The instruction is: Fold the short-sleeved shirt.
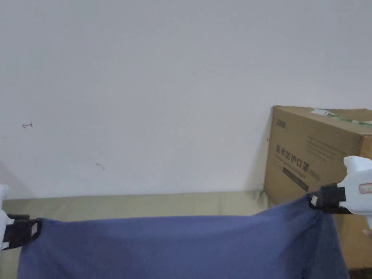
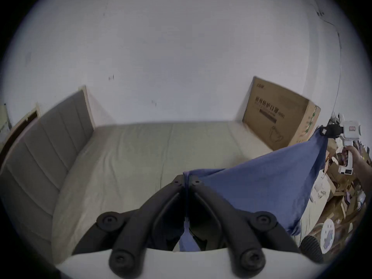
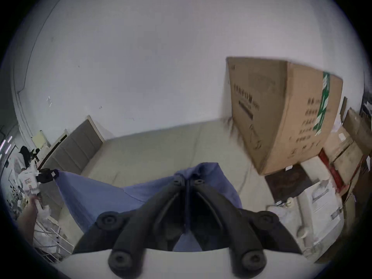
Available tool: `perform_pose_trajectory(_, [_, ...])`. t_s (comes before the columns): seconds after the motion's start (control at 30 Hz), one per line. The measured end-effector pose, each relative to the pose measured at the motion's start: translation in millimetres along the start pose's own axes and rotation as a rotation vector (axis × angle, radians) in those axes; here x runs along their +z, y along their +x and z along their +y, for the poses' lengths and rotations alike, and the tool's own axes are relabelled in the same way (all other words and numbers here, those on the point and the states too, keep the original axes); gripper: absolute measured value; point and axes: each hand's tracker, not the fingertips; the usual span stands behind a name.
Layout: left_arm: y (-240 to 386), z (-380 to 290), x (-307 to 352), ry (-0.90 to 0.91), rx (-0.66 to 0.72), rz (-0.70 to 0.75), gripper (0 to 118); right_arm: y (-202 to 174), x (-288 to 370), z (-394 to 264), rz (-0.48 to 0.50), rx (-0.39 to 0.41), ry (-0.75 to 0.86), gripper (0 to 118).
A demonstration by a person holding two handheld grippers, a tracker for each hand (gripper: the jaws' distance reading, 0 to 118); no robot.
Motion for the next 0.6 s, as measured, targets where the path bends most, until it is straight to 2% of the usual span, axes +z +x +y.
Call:
perform_pose_trajectory(0.27, [5,91,34,0.089,-0.060,0.042,1,-39,38,90,-0.029,0.072,0.138,2])
perform_pose_trajectory(0.43, [4,132,13,0.145,-0.096,0.146,1,-63,9,140,-0.069,0.094,0.197,2])
perform_pose_trajectory(0.6, [-10,167,-32,0.195,-0.046,0.193,1,-78,-45,182,-0.113,0.091,0.248,2])
